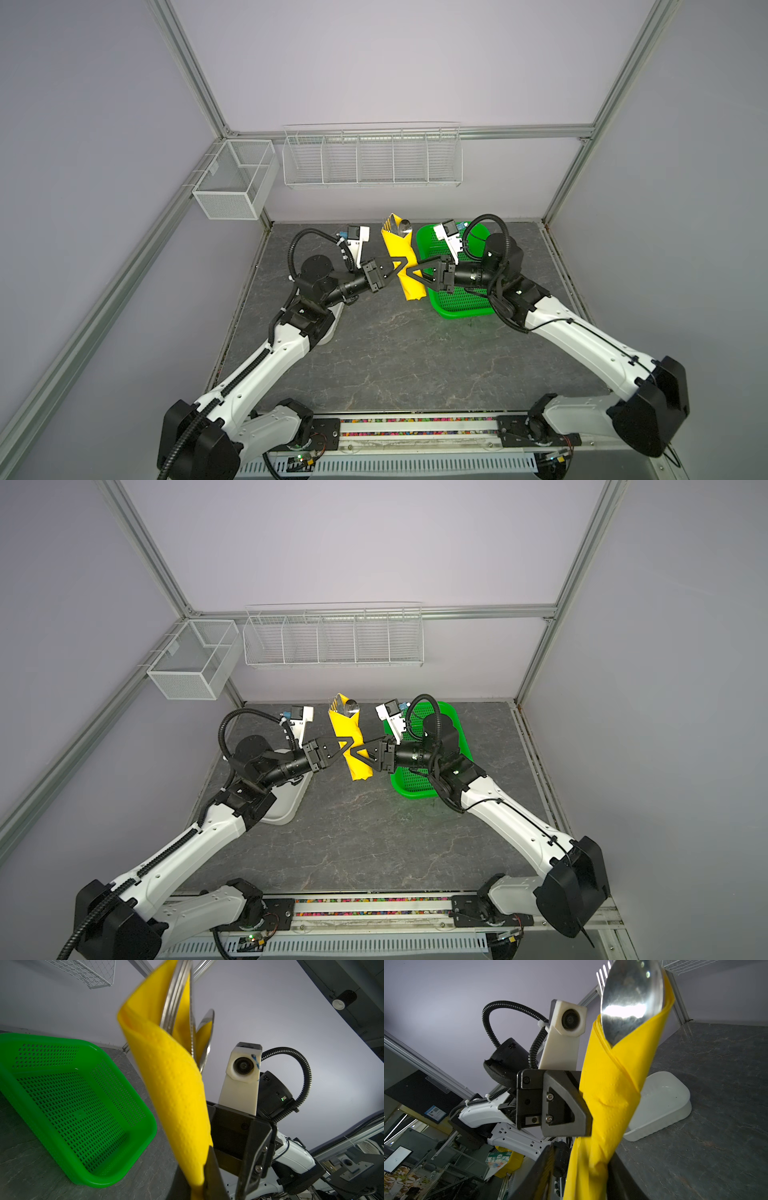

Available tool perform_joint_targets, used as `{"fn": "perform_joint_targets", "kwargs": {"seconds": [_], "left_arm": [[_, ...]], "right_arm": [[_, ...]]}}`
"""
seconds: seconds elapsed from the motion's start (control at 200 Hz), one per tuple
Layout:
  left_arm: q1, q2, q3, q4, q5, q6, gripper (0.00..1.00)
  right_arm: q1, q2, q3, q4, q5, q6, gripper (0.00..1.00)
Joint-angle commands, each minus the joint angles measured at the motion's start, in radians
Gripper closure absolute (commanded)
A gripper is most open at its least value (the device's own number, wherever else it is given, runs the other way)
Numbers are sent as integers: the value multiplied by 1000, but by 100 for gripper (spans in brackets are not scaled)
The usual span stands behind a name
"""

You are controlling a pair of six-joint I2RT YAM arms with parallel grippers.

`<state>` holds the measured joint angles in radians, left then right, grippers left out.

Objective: Place the utensils on the paper napkin and roll it up
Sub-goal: 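Release the roll with the right gripper while the left carries it toward the basket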

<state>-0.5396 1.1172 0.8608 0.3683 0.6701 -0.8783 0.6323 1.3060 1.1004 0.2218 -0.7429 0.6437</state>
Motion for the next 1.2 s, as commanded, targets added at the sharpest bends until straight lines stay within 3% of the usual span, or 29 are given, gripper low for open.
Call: {"fn": "perform_joint_targets", "kwargs": {"seconds": [0.0,0.19,0.62,0.93,1.195], "left_arm": [[0,-5,3,42,-9,1,100],[1,20,11,23,-14,1,100],[-41,186,96,-55,-43,13,100],[-109,364,181,40,-62,-32,100],[-139,504,282,26,-61,-37,100]], "right_arm": [[-14,-43,-20,-24,39,-24,54],[-40,-112,-35,-146,165,-82,44],[-212,-291,-105,-437,412,-139,49],[-460,-316,-155,-600,382,-121,50],[-633,-269,-152,-711,382,-181,48]]}}
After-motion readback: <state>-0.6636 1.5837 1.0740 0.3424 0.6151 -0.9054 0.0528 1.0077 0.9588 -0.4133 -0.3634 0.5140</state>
